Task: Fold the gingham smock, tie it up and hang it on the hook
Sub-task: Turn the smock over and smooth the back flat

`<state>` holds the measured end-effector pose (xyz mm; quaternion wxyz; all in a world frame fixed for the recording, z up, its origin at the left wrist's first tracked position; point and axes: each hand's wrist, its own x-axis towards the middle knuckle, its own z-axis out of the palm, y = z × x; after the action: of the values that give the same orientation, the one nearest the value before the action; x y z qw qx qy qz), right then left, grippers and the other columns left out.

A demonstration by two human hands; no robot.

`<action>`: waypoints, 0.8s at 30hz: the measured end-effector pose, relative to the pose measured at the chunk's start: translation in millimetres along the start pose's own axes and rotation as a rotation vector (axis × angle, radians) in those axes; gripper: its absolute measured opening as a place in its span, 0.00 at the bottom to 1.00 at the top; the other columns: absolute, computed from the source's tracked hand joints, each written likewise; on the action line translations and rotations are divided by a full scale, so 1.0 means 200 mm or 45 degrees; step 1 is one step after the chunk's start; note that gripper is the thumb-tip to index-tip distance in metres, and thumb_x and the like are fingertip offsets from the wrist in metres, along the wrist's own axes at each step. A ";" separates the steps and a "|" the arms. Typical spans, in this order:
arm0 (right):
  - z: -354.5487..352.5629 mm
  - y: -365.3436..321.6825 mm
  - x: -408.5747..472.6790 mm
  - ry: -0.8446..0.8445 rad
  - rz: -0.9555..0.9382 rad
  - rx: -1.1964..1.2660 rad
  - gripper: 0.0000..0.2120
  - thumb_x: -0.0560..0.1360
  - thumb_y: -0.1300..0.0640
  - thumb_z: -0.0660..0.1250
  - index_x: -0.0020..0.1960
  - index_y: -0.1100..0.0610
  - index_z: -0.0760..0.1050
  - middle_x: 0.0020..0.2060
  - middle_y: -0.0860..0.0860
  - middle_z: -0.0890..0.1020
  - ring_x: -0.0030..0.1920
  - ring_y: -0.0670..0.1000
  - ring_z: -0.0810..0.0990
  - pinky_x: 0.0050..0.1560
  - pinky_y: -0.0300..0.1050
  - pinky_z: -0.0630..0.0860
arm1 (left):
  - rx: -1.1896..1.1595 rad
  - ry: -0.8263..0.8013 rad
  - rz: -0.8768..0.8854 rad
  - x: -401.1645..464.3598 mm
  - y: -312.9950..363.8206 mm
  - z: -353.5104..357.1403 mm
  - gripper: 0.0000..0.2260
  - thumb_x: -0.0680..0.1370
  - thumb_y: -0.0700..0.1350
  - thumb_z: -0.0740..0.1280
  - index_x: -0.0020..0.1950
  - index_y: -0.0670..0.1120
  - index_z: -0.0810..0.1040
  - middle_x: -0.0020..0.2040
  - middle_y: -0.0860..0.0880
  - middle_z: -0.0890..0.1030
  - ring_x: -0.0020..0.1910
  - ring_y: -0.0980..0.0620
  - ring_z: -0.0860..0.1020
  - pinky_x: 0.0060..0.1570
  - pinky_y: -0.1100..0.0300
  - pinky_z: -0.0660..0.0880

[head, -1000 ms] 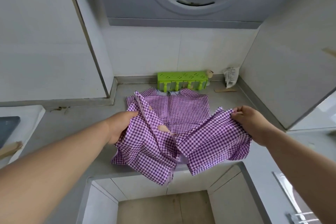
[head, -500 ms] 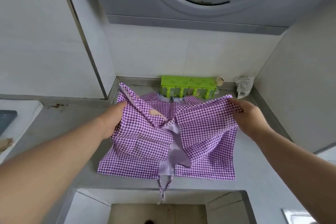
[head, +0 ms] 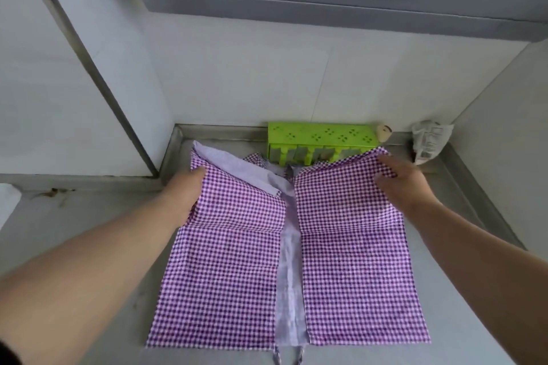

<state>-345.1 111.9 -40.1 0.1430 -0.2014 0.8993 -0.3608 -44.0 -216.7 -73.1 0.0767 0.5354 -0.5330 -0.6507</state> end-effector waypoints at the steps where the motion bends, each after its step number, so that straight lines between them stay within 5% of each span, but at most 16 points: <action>1: 0.03 -0.01 0.02 0.036 0.055 0.082 0.25 0.75 0.59 0.73 0.71 0.51 0.79 0.68 0.53 0.80 0.62 0.55 0.82 0.68 0.58 0.77 | -0.001 -0.001 0.003 0.02 0.00 0.00 0.17 0.82 0.60 0.63 0.59 0.52 0.84 0.53 0.43 0.88 0.54 0.37 0.86 0.60 0.37 0.81; 4: 0.11 -0.02 0.08 0.132 0.257 0.411 0.21 0.76 0.64 0.71 0.68 0.52 0.81 0.58 0.54 0.85 0.52 0.55 0.85 0.62 0.57 0.81 | -0.070 -0.022 0.028 0.09 0.00 0.00 0.13 0.83 0.55 0.66 0.60 0.52 0.85 0.54 0.45 0.89 0.56 0.38 0.85 0.62 0.37 0.79; 9: 0.17 -0.02 0.20 0.203 0.451 0.755 0.25 0.75 0.70 0.66 0.66 0.49 0.83 0.54 0.51 0.87 0.53 0.57 0.87 0.59 0.55 0.82 | -0.235 -0.085 0.074 0.20 0.02 -0.03 0.14 0.84 0.52 0.65 0.63 0.48 0.85 0.58 0.44 0.88 0.59 0.39 0.85 0.64 0.39 0.78; 12: 0.20 0.03 0.23 0.125 0.379 0.387 0.21 0.75 0.69 0.67 0.59 0.47 0.85 0.49 0.53 0.87 0.47 0.58 0.85 0.55 0.56 0.82 | -0.039 0.028 0.043 0.26 -0.04 -0.06 0.15 0.82 0.52 0.63 0.55 0.47 0.87 0.52 0.43 0.89 0.55 0.37 0.86 0.62 0.36 0.80; 14: 0.23 0.08 0.22 -0.049 0.375 0.108 0.13 0.74 0.64 0.71 0.57 0.57 0.83 0.49 0.60 0.86 0.45 0.60 0.83 0.54 0.60 0.82 | 0.081 0.067 0.001 0.31 -0.10 -0.08 0.15 0.80 0.51 0.63 0.49 0.44 0.87 0.50 0.40 0.88 0.53 0.35 0.86 0.61 0.34 0.80; 16: 0.28 0.14 0.26 -0.163 0.369 -0.200 0.26 0.69 0.54 0.74 0.65 0.60 0.80 0.59 0.65 0.82 0.55 0.62 0.82 0.59 0.59 0.79 | 0.176 0.097 0.018 0.34 -0.14 -0.08 0.14 0.79 0.50 0.64 0.47 0.44 0.86 0.47 0.40 0.88 0.50 0.36 0.86 0.59 0.36 0.80; 18: 0.31 0.12 0.23 -0.236 0.369 -0.520 0.34 0.72 0.50 0.75 0.77 0.48 0.71 0.77 0.62 0.67 0.74 0.64 0.69 0.73 0.59 0.68 | 0.216 0.120 0.073 0.35 -0.16 -0.06 0.12 0.79 0.49 0.66 0.51 0.45 0.86 0.46 0.43 0.88 0.49 0.38 0.86 0.60 0.36 0.81; 21: 0.37 0.06 0.17 -0.189 0.213 -0.853 0.33 0.75 0.49 0.72 0.77 0.38 0.67 0.81 0.52 0.60 0.80 0.60 0.59 0.77 0.62 0.57 | 0.309 0.221 0.095 0.35 -0.17 -0.02 0.26 0.77 0.49 0.71 0.75 0.51 0.73 0.64 0.47 0.81 0.63 0.40 0.81 0.66 0.37 0.77; 24: 0.46 0.04 0.15 -0.235 -0.091 -0.925 0.24 0.77 0.51 0.69 0.72 0.38 0.73 0.79 0.48 0.65 0.78 0.58 0.62 0.77 0.64 0.58 | 1.062 0.336 0.410 0.35 -0.18 -0.01 0.32 0.78 0.50 0.73 0.80 0.58 0.66 0.81 0.46 0.63 0.80 0.41 0.63 0.77 0.39 0.65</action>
<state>-337.0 48.4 -113.0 0.1299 -0.3019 0.9444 -0.0035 -54.1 -250.6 -143.1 0.0220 0.5090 -0.8112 -0.2870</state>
